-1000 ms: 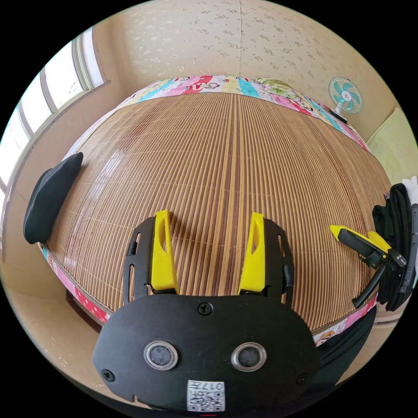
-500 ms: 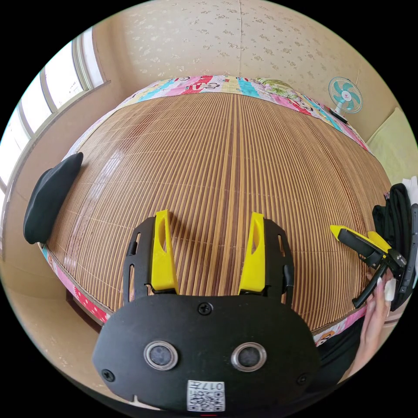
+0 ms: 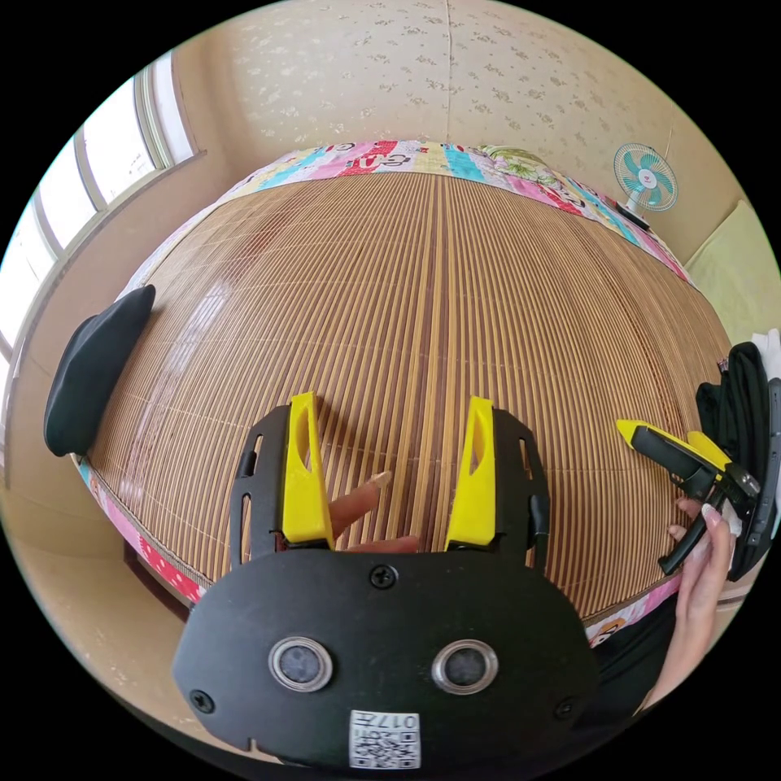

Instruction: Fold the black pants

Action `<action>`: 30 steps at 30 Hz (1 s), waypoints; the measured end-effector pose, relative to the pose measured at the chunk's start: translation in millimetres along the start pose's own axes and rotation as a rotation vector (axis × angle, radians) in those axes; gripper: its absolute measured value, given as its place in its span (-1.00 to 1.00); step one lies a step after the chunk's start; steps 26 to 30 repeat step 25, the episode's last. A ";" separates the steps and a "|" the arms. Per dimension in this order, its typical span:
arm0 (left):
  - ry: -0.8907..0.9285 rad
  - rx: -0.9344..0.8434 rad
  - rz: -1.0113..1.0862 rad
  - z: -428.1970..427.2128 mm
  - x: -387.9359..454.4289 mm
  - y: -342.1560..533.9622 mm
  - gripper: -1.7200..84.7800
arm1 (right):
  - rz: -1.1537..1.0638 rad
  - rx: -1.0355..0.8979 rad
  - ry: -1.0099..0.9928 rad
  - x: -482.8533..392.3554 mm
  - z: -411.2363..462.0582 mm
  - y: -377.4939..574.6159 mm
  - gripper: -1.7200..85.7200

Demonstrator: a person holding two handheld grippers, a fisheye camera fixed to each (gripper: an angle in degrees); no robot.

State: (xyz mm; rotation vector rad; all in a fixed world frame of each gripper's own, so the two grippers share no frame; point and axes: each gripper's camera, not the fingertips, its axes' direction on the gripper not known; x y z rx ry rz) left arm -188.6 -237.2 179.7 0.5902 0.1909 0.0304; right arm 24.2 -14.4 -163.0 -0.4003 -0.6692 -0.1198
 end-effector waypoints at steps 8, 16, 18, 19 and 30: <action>-0.007 -0.014 -0.029 -5.4 6.6 -4.6 -0.41 | 0.001 -0.003 -0.001 -3.2 -1.4 -2.7 -0.16; 0.314 0.088 -0.063 -87.2 4.9 47.9 -0.59 | -0.025 0.119 -0.091 21.4 -61.5 18.5 -0.53; 0.363 0.218 -0.034 -129.6 10.9 72.8 -0.58 | -0.050 0.316 -0.106 36.6 -117.9 44.8 -0.55; 0.368 0.254 -0.016 -140.3 14.0 78.3 -0.58 | -0.056 0.457 -0.055 50.0 -160.3 65.6 -0.58; 0.470 0.348 0.180 -203.9 56.8 88.3 -0.61 | 0.290 0.812 0.373 191.7 -307.1 134.4 -0.65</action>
